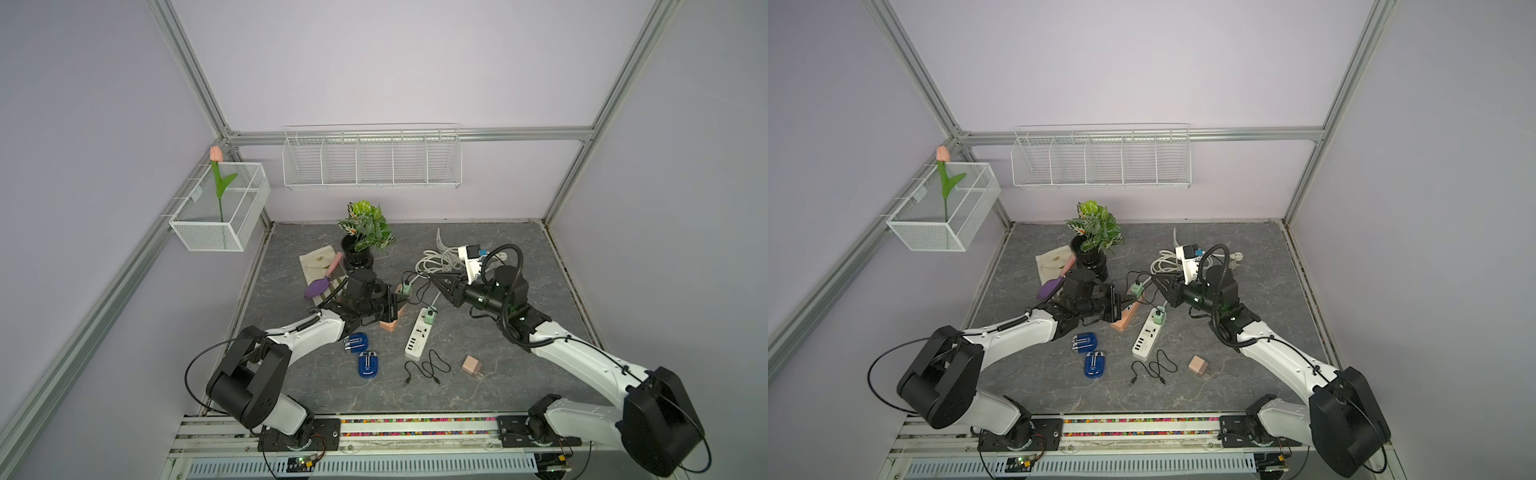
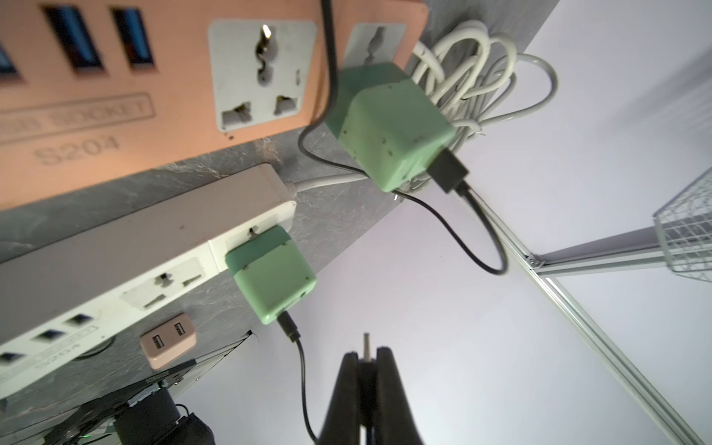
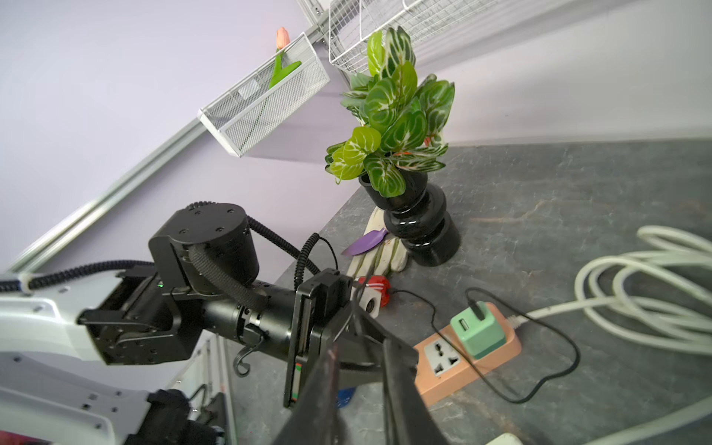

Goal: Charge the electric shaver
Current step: Pick up the charging cable from the center of the board.

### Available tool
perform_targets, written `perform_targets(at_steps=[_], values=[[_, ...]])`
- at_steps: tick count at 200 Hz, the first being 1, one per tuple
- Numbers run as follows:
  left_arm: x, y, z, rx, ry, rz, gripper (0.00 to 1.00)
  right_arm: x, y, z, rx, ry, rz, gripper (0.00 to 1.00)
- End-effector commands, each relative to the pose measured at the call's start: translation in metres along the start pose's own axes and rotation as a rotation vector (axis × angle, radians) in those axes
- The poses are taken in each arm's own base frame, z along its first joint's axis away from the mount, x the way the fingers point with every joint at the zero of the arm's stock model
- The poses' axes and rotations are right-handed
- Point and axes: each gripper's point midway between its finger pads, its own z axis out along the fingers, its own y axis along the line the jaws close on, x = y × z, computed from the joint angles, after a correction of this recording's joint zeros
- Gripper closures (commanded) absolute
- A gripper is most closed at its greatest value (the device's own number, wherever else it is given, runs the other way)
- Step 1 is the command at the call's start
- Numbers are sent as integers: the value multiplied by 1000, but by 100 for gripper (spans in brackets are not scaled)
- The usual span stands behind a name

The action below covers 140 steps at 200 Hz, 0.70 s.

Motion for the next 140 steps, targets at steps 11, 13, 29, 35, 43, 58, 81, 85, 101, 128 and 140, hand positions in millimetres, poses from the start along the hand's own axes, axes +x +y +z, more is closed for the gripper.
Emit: perform_targets(at_steps=[11, 13, 29, 35, 43, 58, 81, 85, 101, 128, 140], values=[[-7, -30, -35, 47, -137, -104, 100, 0, 7, -17, 23, 22, 112, 43], [-7, -32, -36, 48, -143, -97, 100, -1, 8, -18, 24, 24, 120, 42], [-5, -43, -45, 63, -171, -51, 100, -9, 21, -28, 27, 34, 179, 34], [-5, -45, -47, 61, -183, -34, 100, -13, 27, -31, 28, 44, 200, 33], [-3, -50, -51, 54, -198, -9, 100, -16, 35, -34, 27, 67, 226, 33], [-2, -59, -54, 47, -230, 55, 100, -20, 48, -35, 25, 120, 308, 33], [0, -79, -59, 57, -283, 153, 100, -13, 56, -21, 13, 217, 509, 31], [0, -82, -60, 58, -292, 170, 100, -13, 59, -17, 7, 228, 536, 30], [0, -89, -63, 74, -320, 227, 100, -15, 65, -1, 4, 272, 630, 30], [-1, -96, -68, 108, -359, 306, 100, -28, 70, 30, -73, 248, 875, 30], [-1, -96, -67, 118, -359, 332, 100, -30, 72, 43, -106, 213, 967, 30]])
